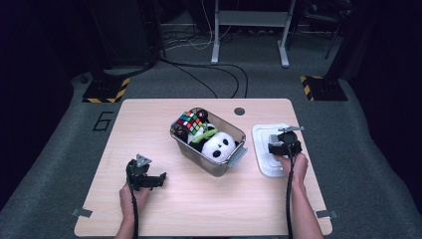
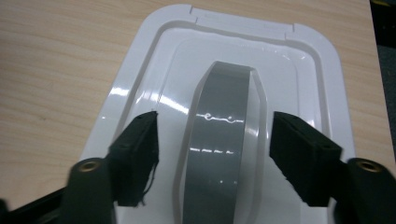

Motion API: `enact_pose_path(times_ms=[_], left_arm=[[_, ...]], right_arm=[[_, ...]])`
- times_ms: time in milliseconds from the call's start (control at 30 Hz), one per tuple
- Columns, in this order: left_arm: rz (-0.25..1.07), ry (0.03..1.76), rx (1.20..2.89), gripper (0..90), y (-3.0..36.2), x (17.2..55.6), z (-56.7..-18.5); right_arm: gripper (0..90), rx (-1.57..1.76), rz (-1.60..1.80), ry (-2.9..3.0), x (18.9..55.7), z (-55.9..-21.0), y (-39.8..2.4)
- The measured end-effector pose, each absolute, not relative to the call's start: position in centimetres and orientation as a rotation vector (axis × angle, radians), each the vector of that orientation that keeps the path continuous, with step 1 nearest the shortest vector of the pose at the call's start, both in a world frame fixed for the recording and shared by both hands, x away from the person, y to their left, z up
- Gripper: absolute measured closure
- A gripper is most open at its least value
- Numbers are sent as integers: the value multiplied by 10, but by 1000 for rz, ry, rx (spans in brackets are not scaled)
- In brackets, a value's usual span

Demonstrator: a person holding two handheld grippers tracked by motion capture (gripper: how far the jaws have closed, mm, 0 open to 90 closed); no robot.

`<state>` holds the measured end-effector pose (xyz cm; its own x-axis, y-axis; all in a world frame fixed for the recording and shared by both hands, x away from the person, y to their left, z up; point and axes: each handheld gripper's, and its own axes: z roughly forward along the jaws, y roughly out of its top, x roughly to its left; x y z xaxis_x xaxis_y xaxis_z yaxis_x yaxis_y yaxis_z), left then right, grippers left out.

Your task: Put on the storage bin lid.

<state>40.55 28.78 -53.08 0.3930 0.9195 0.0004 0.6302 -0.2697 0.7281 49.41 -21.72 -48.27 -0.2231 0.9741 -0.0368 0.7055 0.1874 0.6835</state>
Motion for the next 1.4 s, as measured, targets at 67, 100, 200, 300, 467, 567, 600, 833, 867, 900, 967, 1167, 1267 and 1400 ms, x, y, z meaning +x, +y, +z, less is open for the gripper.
enact_pose_path(times_ms=[67, 100, 200, 300, 467, 567, 600, 833, 867, 900, 967, 1167, 1267, 1400], left_arm=[[572, 1324, 2003, 24, 288, 406, -531], [575, 1325, 2005, 23, 288, 406, -531], [575, 1326, 2004, 23, 287, 406, -531], [575, 1326, 2003, 24, 287, 406, -531], [574, 1322, 2015, 25, 288, 406, -530], [569, 1320, 2024, 26, 288, 406, -530], [569, 1319, 2024, 28, 288, 406, -530], [569, 1319, 2024, 29, 288, 406, -530], [569, 1319, 2024, 29, 288, 406, -530], [569, 1319, 2025, 29, 288, 406, -530], [569, 1319, 2024, 29, 288, 406, -530], [568, 1317, 2027, 30, 288, 406, -530], [565, 1315, 2028, 30, 289, 406, -530], [571, 1309, 2025, 32, 289, 406, -530]], right_arm=[[429, 1556, 734, 2010, 497, -486, -216], [461, 1560, 727, 2019, 498, -488, -216], [595, 1579, 718, 2020, 501, -494, -218], [661, 1573, 728, 2014, 501, -494, -217], [667, 1566, 778, 2032, 499, -490, -219], [668, 1551, 789, 2049, 496, -486, -220], [668, 1541, 790, 2049, 495, -484, -220], [668, 1512, 838, 2039, 486, -467, -227], [668, 1511, 847, 2040, 485, -464, -228], [668, 1510, 851, 2041, 484, -461, -228], [668, 1487, 844, 2046, 483, -455, -229], [668, 1440, 850, 2056, 477, -437, -230], [668, 1424, 860, 2060, 476, -428, -228], [668, 1406, 879, 2066, 476, -416, -225]])
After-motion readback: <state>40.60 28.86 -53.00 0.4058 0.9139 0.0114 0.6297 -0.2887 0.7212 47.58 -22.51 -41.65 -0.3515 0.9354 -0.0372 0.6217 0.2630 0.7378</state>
